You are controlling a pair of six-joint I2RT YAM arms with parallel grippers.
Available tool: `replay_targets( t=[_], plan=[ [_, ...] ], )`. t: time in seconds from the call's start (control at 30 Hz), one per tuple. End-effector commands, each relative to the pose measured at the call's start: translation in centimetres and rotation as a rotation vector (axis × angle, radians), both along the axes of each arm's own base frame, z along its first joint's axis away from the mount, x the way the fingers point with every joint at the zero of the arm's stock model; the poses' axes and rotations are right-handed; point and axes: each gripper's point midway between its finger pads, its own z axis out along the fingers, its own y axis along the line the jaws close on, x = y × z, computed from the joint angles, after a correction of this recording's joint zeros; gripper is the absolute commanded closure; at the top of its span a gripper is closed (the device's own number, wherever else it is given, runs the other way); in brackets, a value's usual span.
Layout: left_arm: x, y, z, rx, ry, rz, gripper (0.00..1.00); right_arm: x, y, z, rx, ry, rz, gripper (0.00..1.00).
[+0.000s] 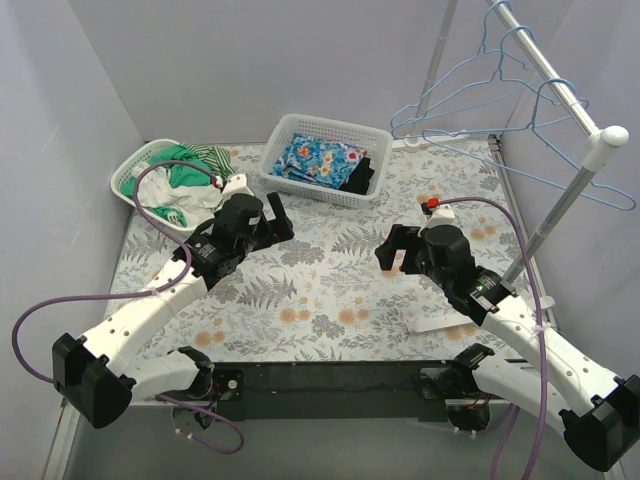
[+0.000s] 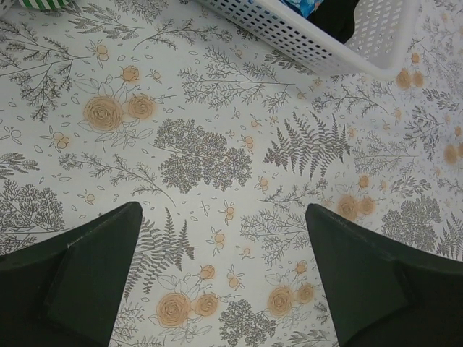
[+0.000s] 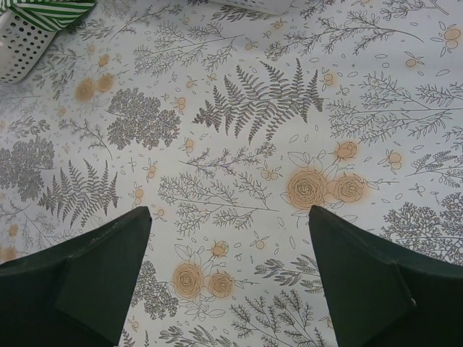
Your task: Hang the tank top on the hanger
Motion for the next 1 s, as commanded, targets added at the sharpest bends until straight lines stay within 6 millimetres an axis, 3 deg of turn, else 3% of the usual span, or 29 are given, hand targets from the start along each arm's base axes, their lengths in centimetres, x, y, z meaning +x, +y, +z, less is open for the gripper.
replay_targets(
  t=[0.0, 0.4, 0.5, 0.53, 0.7, 0.73, 0.77, 0.83, 0.87, 0.97],
  plan=[
    [0.5, 0.9, 1.8, 0.026, -0.041, 0.035, 0.02, 0.4, 0.2, 1.3, 0.023, -0.052, 0.004, 0.01],
    [3.6, 3.7, 3.5, 0.130, -0.042, 0.237, 0.02, 0.3, 0.1, 1.1, 0.001, -0.060, 0.026, 0.01],
    [5.9, 6.7, 3.9, 0.118, -0.013, 0.350, 0.02, 0.0, 0.1, 1.0, 0.001, -0.058, 0.039, 0.01],
    [7.2, 8.9, 3.6, 0.085, 0.017, 0.401, 0.02, -0.1, 0.1, 1.1, 0.002, -0.061, 0.039, 0.01],
    [10.9, 14.4, 4.4, 0.033, 0.002, 0.556, 0.02, -0.4, 0.5, 0.6, -0.001, -0.053, 0.073, 0.01],
    [11.6, 16.4, 4.2, 0.047, 0.002, 0.615, 0.03, -0.4, 0.6, 0.7, -0.001, -0.052, 0.081, 0.01],
    [12.5, 17.2, 3.0, 0.059, 0.031, 0.641, 0.07, -0.5, 0.8, 0.7, 0.000, -0.051, 0.094, 0.01],
    [13.9, 19.5, 2.7, 0.037, 0.048, 0.710, 0.11, -0.6, 0.9, 0.6, -0.007, -0.051, 0.107, 0.01],
    [14.6, 19.9, 0.8, 0.046, 0.096, 0.726, 0.14, -0.7, 0.9, 0.4, -0.008, -0.048, 0.114, 0.01],
    [15.5, 21.1, -0.7, 0.044, 0.126, 0.789, 0.23, -1.0, 0.6, -0.2, -0.023, -0.043, 0.112, 0.01]
  ],
)
